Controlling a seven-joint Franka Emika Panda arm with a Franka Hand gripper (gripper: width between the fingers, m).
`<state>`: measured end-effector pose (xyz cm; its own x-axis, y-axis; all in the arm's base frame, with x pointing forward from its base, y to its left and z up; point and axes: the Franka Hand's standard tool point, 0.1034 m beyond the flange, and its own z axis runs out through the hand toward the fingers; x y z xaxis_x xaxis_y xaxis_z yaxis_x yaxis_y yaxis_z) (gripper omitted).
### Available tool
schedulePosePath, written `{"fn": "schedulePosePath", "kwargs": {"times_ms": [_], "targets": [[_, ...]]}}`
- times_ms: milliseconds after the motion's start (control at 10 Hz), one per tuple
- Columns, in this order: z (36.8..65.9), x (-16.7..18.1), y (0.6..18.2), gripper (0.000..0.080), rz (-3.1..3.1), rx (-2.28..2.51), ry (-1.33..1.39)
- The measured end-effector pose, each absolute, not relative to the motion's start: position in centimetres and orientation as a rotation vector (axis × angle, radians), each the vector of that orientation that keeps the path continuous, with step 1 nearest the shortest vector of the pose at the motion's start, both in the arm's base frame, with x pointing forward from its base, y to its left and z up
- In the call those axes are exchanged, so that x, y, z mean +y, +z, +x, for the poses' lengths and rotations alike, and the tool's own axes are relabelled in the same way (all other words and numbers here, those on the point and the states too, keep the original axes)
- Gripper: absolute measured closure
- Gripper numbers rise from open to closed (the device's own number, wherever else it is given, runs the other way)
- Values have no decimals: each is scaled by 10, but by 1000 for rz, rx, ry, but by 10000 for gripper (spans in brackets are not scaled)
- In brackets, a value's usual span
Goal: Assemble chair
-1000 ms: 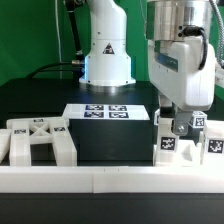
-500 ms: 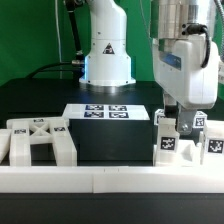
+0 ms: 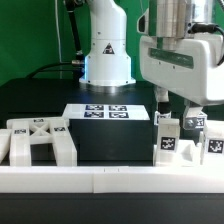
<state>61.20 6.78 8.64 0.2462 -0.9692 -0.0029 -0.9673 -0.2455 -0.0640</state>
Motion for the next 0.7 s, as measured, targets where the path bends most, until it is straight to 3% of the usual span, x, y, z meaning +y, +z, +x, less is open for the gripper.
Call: {"fn": "schedulePosePath", "kwargs": {"times_ms": [400, 700], "targets": [[612, 67, 85, 150, -2595, 1690, -63], [613, 62, 87, 150, -2866, 1233, -86]]}}
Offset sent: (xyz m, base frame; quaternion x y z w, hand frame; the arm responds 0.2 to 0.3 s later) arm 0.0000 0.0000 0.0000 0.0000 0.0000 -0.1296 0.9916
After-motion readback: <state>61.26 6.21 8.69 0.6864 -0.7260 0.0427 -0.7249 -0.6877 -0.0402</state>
